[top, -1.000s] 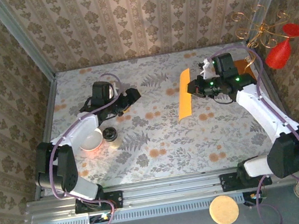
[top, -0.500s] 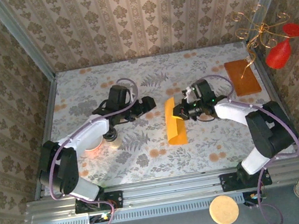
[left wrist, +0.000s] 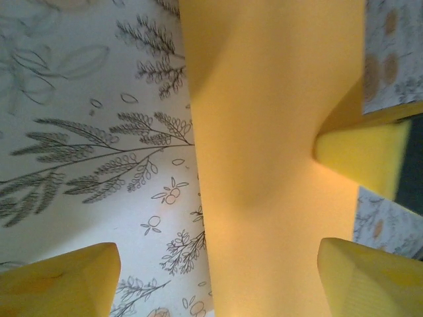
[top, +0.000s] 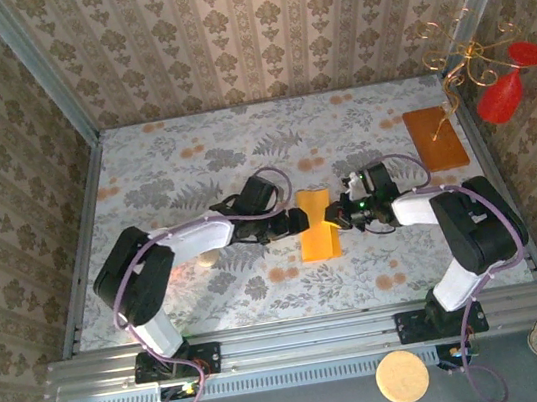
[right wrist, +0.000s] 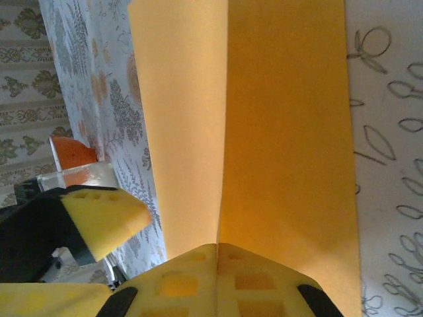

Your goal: Fold a paper plane with a square sheet of paper (pick it up from the middle)

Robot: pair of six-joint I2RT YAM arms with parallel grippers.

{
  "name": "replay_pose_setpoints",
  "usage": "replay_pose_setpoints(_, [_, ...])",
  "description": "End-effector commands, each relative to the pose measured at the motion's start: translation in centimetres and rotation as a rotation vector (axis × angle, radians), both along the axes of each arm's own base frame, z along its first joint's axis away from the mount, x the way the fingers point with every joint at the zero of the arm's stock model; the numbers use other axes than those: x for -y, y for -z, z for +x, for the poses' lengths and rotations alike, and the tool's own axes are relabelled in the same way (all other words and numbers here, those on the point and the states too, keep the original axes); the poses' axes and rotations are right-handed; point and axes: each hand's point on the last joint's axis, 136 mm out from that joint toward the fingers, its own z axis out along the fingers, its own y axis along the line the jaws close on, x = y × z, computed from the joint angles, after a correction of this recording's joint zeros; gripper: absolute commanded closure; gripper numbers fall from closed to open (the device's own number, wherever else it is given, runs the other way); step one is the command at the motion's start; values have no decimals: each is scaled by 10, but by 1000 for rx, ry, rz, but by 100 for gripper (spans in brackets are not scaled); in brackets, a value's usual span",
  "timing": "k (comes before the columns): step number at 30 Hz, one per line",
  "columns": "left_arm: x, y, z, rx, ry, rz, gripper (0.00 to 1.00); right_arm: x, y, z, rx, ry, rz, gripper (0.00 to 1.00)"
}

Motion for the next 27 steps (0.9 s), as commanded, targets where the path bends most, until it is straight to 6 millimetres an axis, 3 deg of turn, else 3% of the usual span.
replay_pose_setpoints(1, [14, -5, 9, 39, -6, 7, 25, 7, 2, 2, 32, -36, -56, 100])
replay_pose_setpoints(13, [25, 11, 23, 51, -47, 23, 42, 1, 4, 9, 42, -92, -41, 99])
replay_pose_setpoints(27, [19, 35, 33, -3, -55, 121, 55, 5, 19, 6, -5, -93, -78, 99])
